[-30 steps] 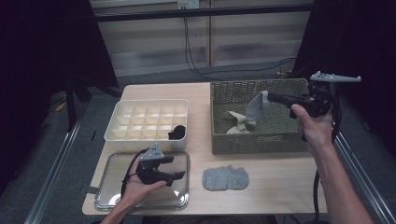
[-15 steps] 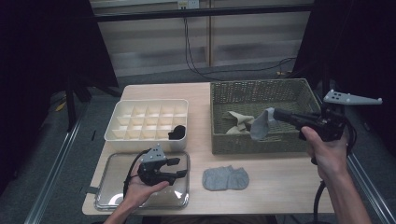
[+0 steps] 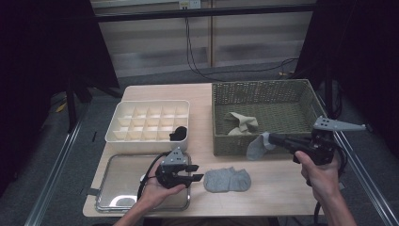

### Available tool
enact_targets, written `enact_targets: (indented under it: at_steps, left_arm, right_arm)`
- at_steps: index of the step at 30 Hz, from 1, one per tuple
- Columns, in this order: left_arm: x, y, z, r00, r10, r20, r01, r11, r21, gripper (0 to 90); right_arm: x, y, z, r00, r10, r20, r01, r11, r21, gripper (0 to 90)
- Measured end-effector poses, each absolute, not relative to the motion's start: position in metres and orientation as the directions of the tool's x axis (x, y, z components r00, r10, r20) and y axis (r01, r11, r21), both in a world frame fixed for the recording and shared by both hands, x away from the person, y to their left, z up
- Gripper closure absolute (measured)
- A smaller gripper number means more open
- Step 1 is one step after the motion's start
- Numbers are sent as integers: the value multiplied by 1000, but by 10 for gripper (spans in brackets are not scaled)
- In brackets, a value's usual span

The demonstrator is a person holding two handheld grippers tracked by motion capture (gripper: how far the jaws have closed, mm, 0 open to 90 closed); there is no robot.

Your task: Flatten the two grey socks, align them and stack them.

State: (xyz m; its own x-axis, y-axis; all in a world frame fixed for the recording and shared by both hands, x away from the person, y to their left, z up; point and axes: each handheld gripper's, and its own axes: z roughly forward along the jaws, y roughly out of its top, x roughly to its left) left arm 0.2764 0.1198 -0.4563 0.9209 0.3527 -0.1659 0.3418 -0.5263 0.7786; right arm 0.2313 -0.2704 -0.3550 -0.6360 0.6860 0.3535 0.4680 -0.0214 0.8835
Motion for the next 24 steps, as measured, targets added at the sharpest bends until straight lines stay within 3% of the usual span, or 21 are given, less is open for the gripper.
enact_targets:
  at_steps: [4, 8, 24]
  left_arm:
    - [276, 107, -469, 913, 377, -159, 360, -558, 747, 647]
    - [276, 98, -479, 924, 344, -167, 354, -603, 714, 669]
    - [277, 93, -494, 921, 355, -162, 364, -632, 685, 659]
  right_arm:
    - [230, -270, -372, -632, 679, 374, 498, -13, 867, 898]
    - [228, -268, -384, -632, 670, 389, 526, 3, 850, 898]
    - [245, -232, -430, -667, 612, 425, 609, 117, 785, 898]
